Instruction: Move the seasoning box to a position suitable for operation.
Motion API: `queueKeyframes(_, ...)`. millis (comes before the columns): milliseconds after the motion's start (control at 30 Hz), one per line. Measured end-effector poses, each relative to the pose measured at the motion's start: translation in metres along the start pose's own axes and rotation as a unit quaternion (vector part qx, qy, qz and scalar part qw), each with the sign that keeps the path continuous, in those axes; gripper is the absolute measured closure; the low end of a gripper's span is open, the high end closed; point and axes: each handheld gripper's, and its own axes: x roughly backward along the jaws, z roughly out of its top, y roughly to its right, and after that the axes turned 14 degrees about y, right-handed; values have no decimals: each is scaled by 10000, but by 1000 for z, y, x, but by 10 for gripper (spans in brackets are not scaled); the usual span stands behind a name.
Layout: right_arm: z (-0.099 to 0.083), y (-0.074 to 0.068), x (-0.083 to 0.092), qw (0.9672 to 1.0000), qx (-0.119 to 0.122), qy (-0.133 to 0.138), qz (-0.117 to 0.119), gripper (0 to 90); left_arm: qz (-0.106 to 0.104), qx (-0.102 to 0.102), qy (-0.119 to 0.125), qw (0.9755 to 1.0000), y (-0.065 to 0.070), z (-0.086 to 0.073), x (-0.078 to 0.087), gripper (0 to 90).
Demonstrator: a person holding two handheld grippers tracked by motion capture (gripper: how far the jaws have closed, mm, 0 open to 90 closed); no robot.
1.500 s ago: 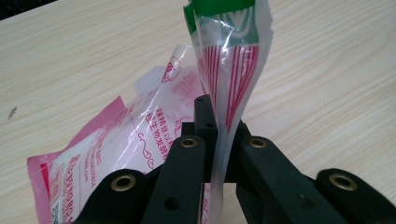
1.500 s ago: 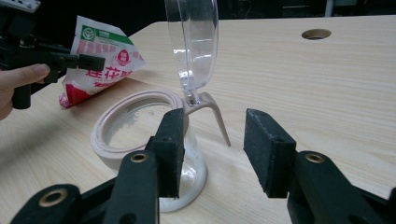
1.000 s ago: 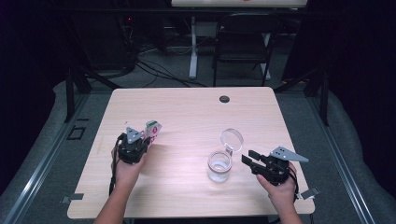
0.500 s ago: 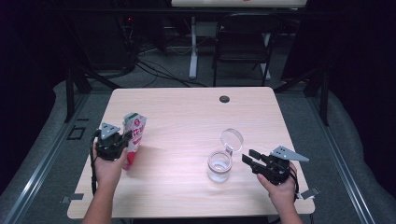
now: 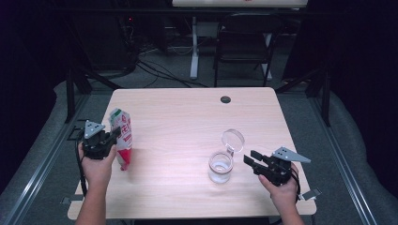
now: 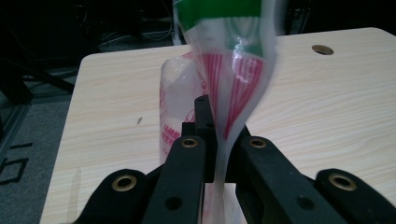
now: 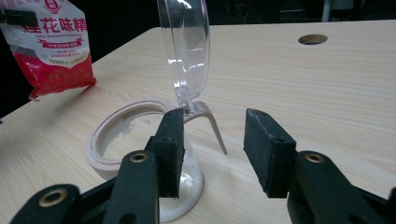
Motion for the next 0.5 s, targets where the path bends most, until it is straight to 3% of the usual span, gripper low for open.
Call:
queueKeyframes(233, 0, 0, 1, 10000, 23, 10, -22, 580, -20, -68, 130, 9999, 3, 10, 7, 900)
queueKeyframes(500, 1, 0, 2, 10000, 24, 17, -24, 580, -203, -218, 87, 9995, 15, 16, 7, 900)
